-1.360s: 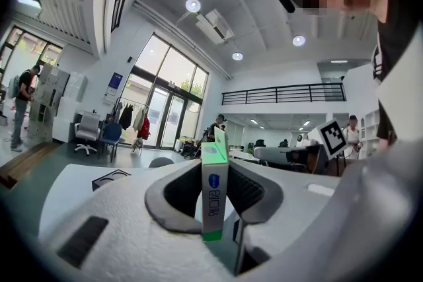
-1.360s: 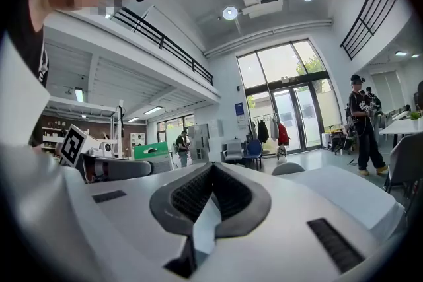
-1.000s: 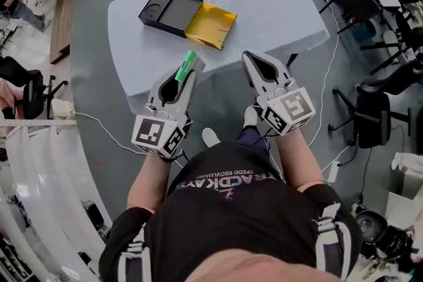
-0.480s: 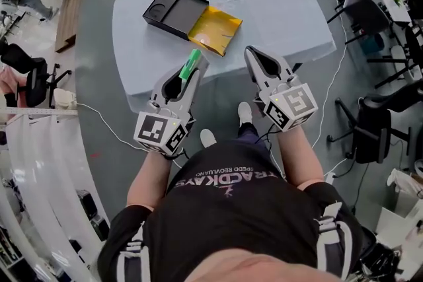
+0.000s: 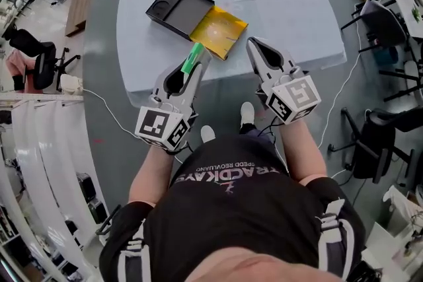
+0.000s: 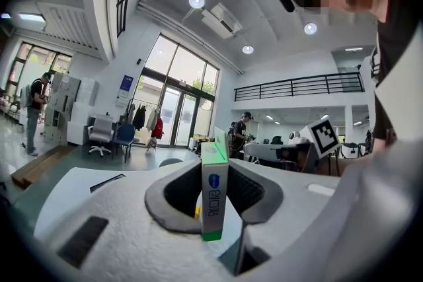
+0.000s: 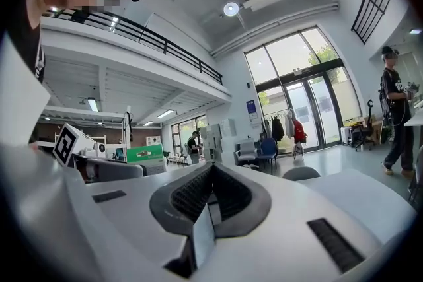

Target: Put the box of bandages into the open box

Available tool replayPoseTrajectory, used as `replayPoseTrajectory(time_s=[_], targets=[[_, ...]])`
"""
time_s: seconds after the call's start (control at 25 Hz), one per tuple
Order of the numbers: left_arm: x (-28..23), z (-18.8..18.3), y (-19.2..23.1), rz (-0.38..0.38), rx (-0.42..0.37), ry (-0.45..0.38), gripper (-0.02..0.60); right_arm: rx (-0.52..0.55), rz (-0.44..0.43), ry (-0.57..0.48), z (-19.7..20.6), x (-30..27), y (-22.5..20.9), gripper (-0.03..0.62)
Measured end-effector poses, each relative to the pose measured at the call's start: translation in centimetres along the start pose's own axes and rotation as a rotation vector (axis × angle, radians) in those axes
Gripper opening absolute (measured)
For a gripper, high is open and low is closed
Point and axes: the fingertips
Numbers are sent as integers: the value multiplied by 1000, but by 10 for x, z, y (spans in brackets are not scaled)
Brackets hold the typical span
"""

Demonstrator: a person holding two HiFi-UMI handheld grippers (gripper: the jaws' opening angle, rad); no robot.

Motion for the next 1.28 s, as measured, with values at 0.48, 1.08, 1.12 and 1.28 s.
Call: replayPoseTrajectory(time_s=[0.48, 1.08, 1.12, 1.28], targets=[[-68, -1, -1, -98, 68, 27, 104, -6, -111, 33, -1, -31, -69, 12], [-113, -2, -24, -221, 132, 45, 104, 24, -258, 71, 2, -33, -112, 11], [-116, -1, -25, -225, 138, 46, 104, 24, -262, 70, 3, -33, -114, 12], [-121, 0, -26, -236, 158, 54, 104, 11, -267, 70, 5, -33, -121, 11]])
Point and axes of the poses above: the fingertips, and each gripper's own axes: x backward along the fingers, y to its left, z out of its underside, and after that the axes turned 15 degrees about y, right-handed
